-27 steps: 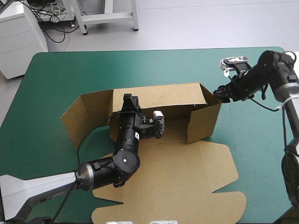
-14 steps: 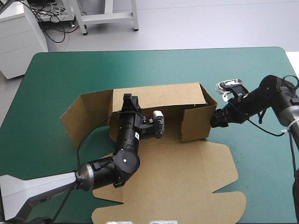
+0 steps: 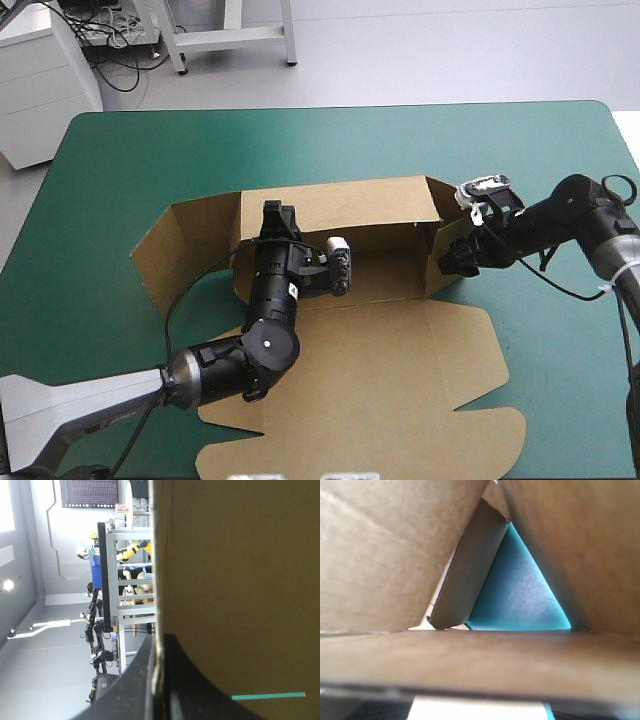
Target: Fold the box
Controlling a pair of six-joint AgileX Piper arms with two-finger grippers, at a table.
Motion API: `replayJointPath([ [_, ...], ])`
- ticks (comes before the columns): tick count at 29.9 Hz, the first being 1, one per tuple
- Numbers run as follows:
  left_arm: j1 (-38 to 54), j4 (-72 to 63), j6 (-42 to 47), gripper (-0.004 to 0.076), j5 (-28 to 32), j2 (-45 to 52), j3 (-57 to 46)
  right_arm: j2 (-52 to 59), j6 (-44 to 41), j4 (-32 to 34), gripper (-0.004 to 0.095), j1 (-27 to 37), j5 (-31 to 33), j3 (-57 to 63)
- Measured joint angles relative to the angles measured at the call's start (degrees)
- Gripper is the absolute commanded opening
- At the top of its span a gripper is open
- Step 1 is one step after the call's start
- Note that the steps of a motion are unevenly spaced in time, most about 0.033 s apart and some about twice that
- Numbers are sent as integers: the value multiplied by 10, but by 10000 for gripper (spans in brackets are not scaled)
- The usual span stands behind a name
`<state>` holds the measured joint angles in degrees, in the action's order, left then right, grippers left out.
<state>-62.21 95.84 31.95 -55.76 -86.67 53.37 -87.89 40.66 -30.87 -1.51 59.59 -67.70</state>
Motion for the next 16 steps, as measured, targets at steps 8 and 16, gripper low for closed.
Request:
replayJointPath([
  [8, 0, 0, 0, -32, 0, 0, 0, 8, -16, -4, 630, 0, 9, 1],
  [16, 0, 0, 0, -32, 0, 0, 0, 94, -50, -14, 630, 0, 19, -15],
])
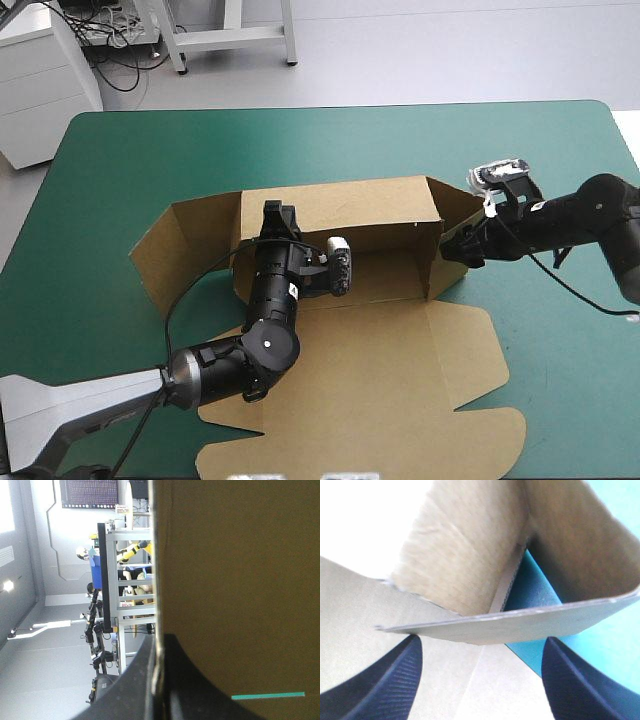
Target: Fold the box
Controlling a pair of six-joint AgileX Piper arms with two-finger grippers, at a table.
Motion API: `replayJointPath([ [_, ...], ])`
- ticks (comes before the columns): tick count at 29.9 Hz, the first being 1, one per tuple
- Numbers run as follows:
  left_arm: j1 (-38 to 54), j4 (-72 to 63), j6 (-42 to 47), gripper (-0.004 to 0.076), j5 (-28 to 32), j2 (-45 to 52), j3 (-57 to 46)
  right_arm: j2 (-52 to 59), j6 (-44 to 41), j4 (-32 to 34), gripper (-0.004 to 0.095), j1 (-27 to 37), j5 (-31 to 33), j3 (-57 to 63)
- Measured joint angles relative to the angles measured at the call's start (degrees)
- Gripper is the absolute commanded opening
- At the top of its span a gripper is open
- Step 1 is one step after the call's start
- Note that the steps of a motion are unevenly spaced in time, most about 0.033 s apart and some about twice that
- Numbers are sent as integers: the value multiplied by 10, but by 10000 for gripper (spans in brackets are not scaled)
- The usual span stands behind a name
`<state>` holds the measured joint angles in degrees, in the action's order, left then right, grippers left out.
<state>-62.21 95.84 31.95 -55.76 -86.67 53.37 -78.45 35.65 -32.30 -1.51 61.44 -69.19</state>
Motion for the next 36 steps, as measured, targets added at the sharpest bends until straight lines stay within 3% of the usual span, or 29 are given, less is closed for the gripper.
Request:
replayJointPath([
  [8, 0, 0, 0, -32, 1, 0, 0, 24, -79, 22, 630, 0, 4, -132],
  [16, 0, 0, 0, -32, 1, 0, 0, -80, -179, 145, 630, 0, 11, -315],
  [21, 0, 0, 0, -32, 2, 0, 0, -155, -191, 159, 630, 0, 15, -384],
  [30, 0, 0, -1, -32, 2, 0, 0, -245, -174, 164, 631, 0, 1, -398],
  [36, 0, 0, -1, -32, 1, 0, 0, -259, -150, 174, 631, 0, 37, -398],
])
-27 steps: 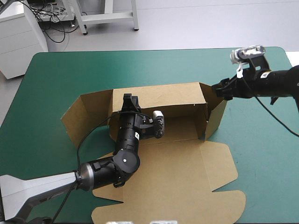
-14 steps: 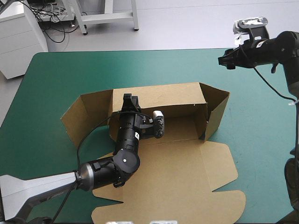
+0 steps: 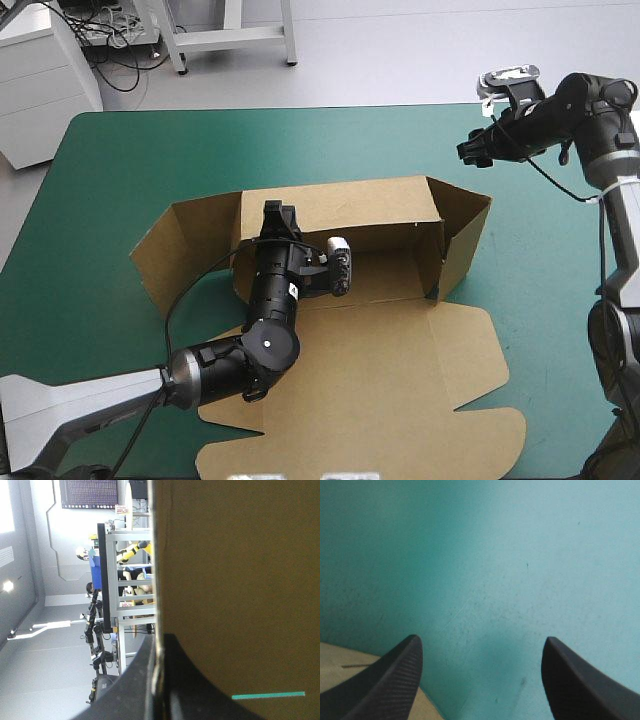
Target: Fold the box
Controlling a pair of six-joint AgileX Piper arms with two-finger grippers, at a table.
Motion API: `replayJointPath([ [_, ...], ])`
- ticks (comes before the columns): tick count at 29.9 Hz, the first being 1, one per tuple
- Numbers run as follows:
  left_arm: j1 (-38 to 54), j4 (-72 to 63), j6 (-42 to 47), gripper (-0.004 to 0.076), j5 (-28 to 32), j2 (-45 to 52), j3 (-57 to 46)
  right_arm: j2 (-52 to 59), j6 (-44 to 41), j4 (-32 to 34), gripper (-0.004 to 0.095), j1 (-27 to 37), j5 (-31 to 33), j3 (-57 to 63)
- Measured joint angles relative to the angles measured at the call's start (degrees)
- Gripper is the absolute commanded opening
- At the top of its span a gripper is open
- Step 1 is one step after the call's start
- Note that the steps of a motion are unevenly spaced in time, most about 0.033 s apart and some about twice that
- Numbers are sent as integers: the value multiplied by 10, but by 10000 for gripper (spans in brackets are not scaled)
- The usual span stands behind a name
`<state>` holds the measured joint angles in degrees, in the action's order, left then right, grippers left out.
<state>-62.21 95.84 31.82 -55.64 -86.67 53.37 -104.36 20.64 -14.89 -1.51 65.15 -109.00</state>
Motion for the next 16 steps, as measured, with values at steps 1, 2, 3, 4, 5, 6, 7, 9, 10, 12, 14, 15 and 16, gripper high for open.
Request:
replayJointPath([
  [1, 0, 0, 0, -32, 0, 0, 0, 0, 5, 1, 631, 0, 7, 1],
  [2, 0, 0, 0, -32, 0, 0, 0, 0, 9, 1, 631, 0, 11, 4],
  [3, 0, 0, 0, -32, 0, 0, 0, 0, 11, 1, 631, 0, 14, 7],
  [4, 0, 0, 0, -32, 0, 0, 0, 0, 15, 1, 631, 0, 17, 13],
  [5, 0, 0, 0, -32, 0, 0, 0, 0, 18, 0, 631, 0, 18, 18],
  [6, 0, 0, 0, -32, 0, 0, 0, 0, 23, -2, 631, 0, 21, 26],
  [7, 0, 0, -1, -32, 0, 0, 0, 0, 28, -4, 631, 0, 22, 34],
  [9, 0, 0, -2, -32, 0, 0, 0, 0, 36, -8, 631, 0, 23, 50],
  [10, 0, 0, -3, -32, 0, 0, 0, 0, 41, -13, 631, 0, 22, 61],
  [12, 0, 0, -4, -32, 0, 0, 0, 0, 52, -20, 631, 0, 21, 78],
  [14, 0, 0, -4, -32, -1, 0, 0, 3, 57, -23, 631, 0, 17, 98],
  [15, 0, 0, -4, -32, -1, 0, 0, 6, 61, -23, 631, 0, 12, 109],
  [16, 0, 0, -4, -32, -1, 0, 0, 11, 64, -23, 630, 0, 7, 122],
])
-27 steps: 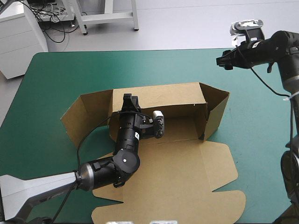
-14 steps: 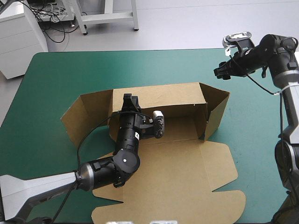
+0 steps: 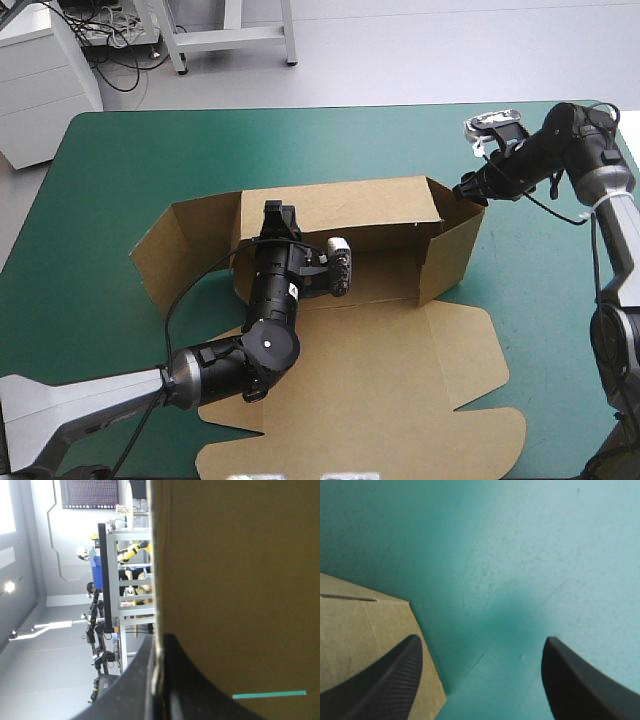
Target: Fold the box
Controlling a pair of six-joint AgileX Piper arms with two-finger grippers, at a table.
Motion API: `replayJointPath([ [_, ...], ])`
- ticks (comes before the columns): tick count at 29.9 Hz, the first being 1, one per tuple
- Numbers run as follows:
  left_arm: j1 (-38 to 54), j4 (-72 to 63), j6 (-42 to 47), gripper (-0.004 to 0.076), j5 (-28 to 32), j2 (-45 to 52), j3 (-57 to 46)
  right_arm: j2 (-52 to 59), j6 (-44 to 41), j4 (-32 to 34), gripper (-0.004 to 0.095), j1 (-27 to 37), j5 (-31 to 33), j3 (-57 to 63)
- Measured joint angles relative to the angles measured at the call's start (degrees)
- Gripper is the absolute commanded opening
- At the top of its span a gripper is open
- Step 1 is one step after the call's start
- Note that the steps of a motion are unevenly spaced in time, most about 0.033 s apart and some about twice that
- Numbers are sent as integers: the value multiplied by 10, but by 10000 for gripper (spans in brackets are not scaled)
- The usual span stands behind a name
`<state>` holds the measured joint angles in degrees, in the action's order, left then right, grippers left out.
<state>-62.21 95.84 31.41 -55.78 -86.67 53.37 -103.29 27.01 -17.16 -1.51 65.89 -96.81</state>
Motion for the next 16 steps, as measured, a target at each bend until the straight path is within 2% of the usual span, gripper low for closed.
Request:
replayJointPath([
  [8, 0, 0, -2, -32, 2, 0, 0, 70, 94, -54, 630, 0, -70, 136],
  [16, 0, 1, -4, -32, 0, 0, 0, 134, 168, -113, 630, 1, -95, 241],
])
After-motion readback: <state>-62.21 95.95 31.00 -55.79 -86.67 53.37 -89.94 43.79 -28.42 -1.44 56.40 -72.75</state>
